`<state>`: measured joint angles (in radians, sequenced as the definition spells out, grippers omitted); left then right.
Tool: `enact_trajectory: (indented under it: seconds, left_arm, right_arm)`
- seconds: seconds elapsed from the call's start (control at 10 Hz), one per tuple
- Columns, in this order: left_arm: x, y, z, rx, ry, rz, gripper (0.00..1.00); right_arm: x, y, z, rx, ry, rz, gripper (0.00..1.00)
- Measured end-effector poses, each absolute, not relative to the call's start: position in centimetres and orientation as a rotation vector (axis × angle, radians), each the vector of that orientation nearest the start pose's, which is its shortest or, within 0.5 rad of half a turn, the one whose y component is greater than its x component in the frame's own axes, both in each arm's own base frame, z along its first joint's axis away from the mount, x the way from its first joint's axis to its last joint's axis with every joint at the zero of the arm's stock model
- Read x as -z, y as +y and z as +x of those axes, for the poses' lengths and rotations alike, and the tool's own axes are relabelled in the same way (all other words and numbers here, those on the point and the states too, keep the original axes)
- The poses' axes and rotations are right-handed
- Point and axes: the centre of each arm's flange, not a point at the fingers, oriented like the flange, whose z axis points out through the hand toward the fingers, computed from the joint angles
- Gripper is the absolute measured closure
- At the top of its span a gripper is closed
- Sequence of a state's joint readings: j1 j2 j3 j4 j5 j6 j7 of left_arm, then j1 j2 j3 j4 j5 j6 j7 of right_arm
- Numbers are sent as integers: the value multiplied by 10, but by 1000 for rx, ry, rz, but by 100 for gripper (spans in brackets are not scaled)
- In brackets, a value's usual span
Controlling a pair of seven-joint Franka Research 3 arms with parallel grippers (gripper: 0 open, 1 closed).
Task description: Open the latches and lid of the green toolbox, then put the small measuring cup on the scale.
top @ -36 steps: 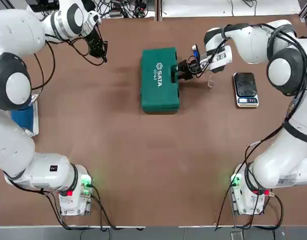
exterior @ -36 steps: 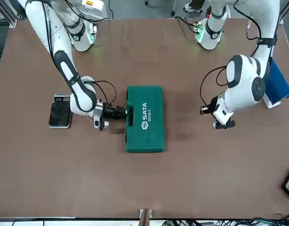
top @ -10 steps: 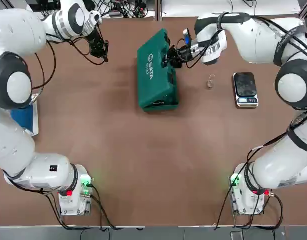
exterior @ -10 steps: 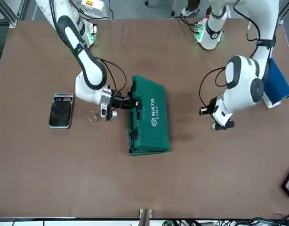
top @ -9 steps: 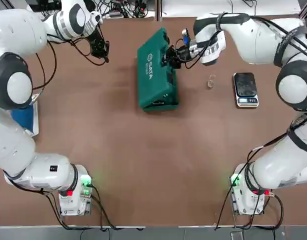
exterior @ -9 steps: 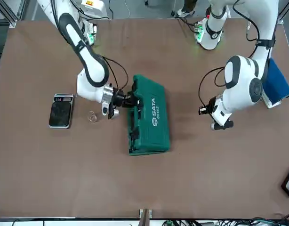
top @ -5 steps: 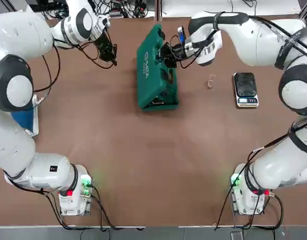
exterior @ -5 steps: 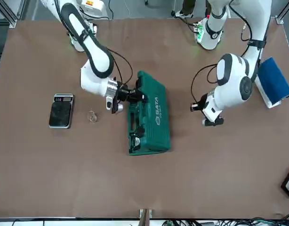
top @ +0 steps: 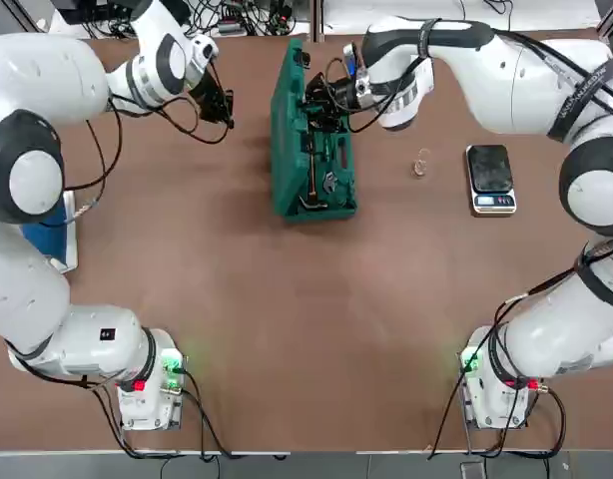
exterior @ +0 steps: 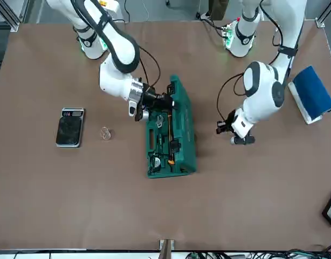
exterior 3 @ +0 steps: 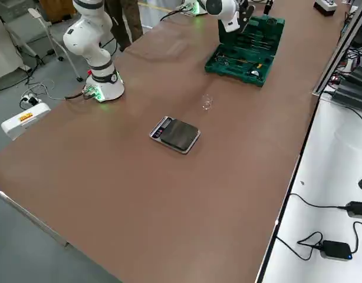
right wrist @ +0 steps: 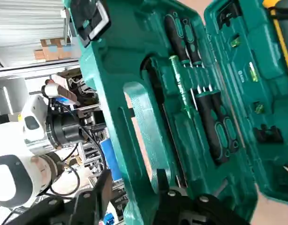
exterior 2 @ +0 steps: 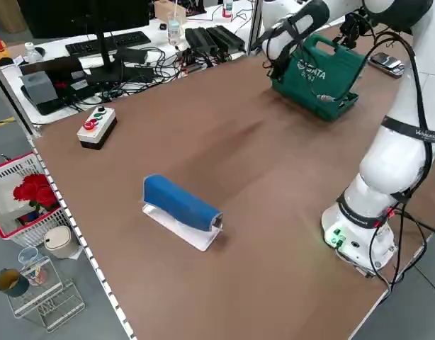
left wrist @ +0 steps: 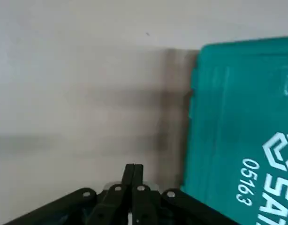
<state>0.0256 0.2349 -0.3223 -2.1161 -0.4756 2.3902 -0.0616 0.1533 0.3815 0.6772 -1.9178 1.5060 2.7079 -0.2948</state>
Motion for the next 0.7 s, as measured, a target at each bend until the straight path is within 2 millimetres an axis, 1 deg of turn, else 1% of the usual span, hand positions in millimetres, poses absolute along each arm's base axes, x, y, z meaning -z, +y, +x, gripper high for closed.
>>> enact_trajectory:
  seconds: [0.1,0.2,0.3,0.5,0.6,0.7]
  left_arm:
    - [-308,-151,553,-69,-245,-3587,99]
    - [-304,-143,552,-70,-244,-3643,99]
    - [-300,-143,548,-75,-231,-3670,99]
    - [-297,-151,543,-107,-208,-3704,99]
    - [-296,-152,541,-122,-203,-3734,99]
    - [-295,-151,541,-117,-233,-3766,99]
  right_arm:
    - [-360,433,472,-48,324,-2015,53]
    - [-366,442,466,-54,325,-2010,53]
    - [-372,450,461,-45,327,-2011,53]
    - [-382,465,452,-36,316,-2004,53]
    - [-386,470,449,-30,320,-2004,53]
    - [-389,474,447,-20,324,-2003,53]
